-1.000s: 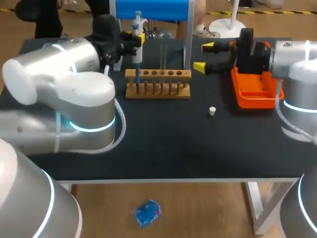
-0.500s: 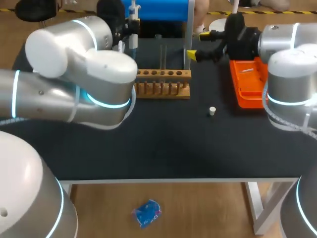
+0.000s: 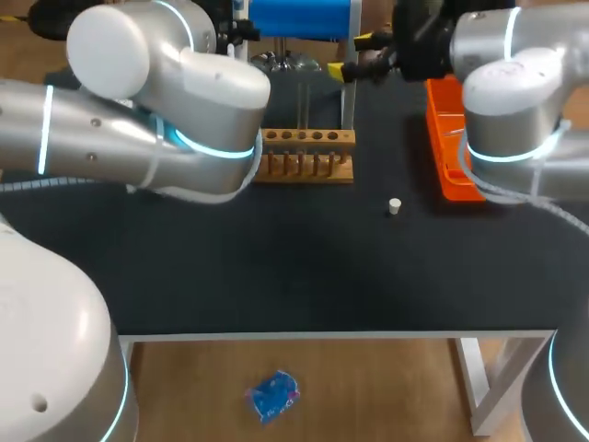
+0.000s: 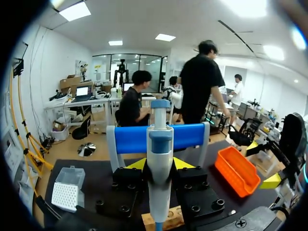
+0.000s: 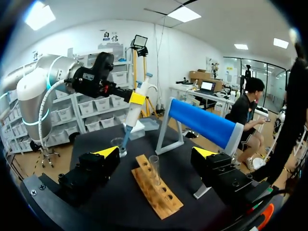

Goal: Invert the test tube, pick up the pipette, mount the tip to pipette, aspirate from beaker and dispense into the tube, eject the tip, return the pipette, and cap with the stopper.

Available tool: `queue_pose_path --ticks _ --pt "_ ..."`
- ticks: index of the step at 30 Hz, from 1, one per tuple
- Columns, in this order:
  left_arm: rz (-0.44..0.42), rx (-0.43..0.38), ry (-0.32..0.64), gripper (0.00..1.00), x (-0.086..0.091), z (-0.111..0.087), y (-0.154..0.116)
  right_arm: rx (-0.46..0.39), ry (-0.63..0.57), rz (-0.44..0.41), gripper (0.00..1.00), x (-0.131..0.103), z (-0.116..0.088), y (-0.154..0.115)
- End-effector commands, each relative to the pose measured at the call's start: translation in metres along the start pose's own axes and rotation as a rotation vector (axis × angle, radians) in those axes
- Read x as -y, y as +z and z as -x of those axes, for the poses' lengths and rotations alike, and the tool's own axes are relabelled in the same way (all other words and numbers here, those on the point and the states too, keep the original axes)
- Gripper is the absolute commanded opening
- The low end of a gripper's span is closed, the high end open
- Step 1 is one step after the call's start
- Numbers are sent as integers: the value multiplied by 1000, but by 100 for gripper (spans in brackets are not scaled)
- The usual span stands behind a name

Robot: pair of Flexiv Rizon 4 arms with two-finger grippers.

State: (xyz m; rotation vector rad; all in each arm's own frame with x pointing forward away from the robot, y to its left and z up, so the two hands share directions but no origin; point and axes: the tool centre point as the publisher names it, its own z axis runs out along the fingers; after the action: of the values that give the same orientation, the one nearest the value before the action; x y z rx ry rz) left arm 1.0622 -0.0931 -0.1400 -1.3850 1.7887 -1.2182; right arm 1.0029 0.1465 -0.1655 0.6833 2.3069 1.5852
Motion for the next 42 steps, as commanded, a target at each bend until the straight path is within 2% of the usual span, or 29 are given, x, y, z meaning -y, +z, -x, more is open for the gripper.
queue_pose_path --ticks 1,15,42 --pt "41 7 -1 0 7 5 11 -4 6 -48 100 -7 8 27" --pt "63 39 -6 0 6 16 28 88 62 -84 100 1 21 63" --pt "141 139 -42 0 20 40 68 85 72 -79 100 5 24 64"
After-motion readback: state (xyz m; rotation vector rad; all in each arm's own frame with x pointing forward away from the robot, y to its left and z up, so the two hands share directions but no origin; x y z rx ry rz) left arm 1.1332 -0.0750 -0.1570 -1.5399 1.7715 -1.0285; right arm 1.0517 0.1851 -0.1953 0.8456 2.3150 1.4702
